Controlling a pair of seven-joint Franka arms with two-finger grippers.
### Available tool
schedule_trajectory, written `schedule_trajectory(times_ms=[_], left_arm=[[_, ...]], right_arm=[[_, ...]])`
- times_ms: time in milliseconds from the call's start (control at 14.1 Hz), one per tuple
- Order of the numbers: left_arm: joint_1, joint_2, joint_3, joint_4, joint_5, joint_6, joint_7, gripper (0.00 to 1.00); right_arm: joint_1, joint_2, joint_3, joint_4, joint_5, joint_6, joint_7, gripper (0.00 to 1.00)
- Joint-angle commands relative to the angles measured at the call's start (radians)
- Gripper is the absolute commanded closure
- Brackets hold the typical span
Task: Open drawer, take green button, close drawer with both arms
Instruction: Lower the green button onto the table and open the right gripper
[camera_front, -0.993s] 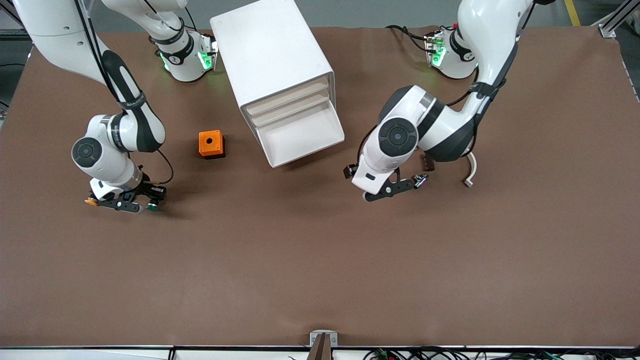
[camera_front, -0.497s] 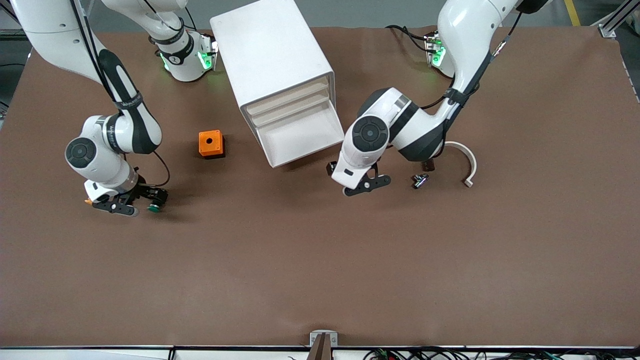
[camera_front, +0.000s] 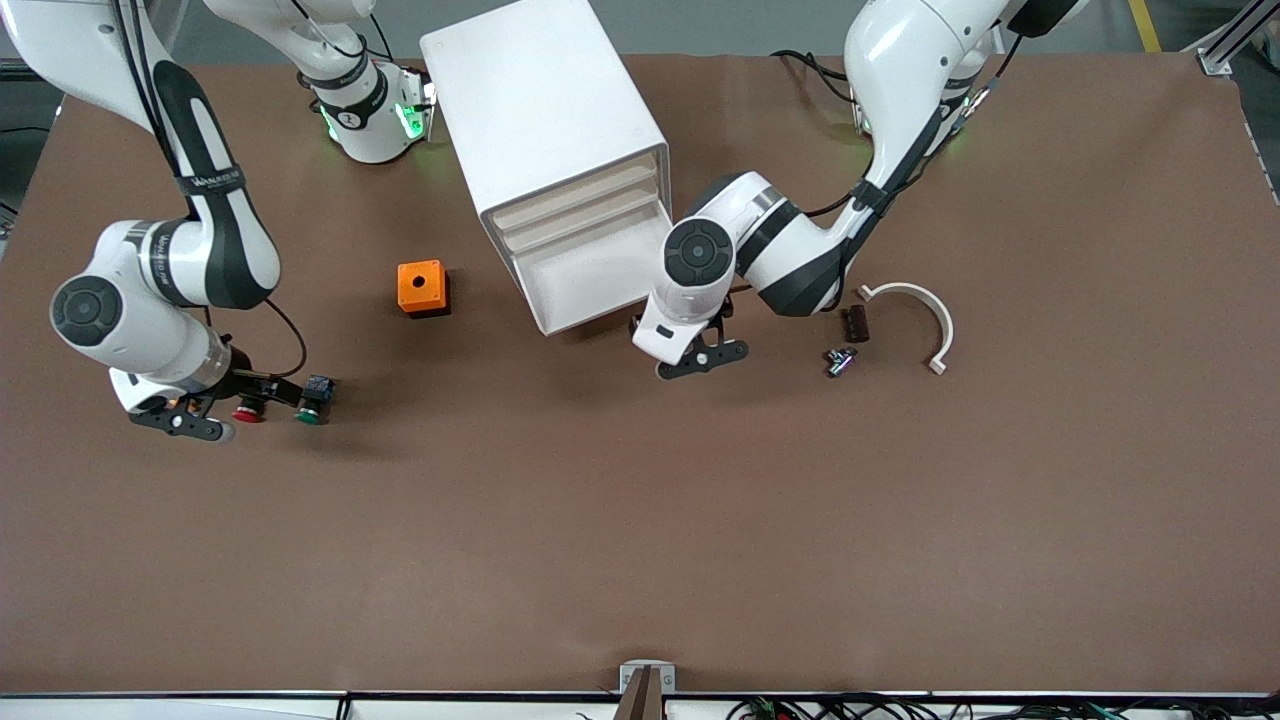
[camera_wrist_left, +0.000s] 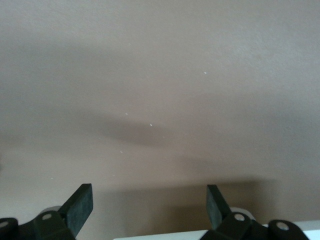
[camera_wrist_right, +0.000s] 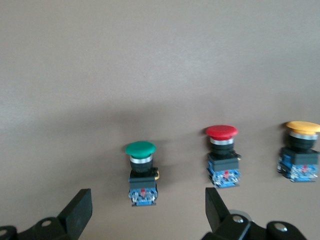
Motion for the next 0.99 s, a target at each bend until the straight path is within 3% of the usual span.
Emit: schedule_trajectory(times_ms=[0,213,355,922], left_arm=[[-0.022,0.008,0.005,-0.004,0.027,0.055,-0.047,0.0],[-0.042,0.033,0.005,-0.003,0.068,0.117,-0.127,0.0],[-0.068,0.047,0.006,-0.003,0.088,0.124,-0.164,0.0],[-0.129,0.079,0.005,-0.003,0.096,0.132,-0.236,0.0]], right_arm=[[-0.026,-0.047,0.018,0.079,0.011,-0.161,-0.011,0.0],[-0.03,-0.045,0.019,0.331,0.011,-0.486,-0.072,0.0],[-0.034,-0.038,0.019,0.464,0.014,-0.617,-0.077,0.0],[-0.066,-0.062,0.018,0.701,0.017,-0.917,-0.178,0.0]])
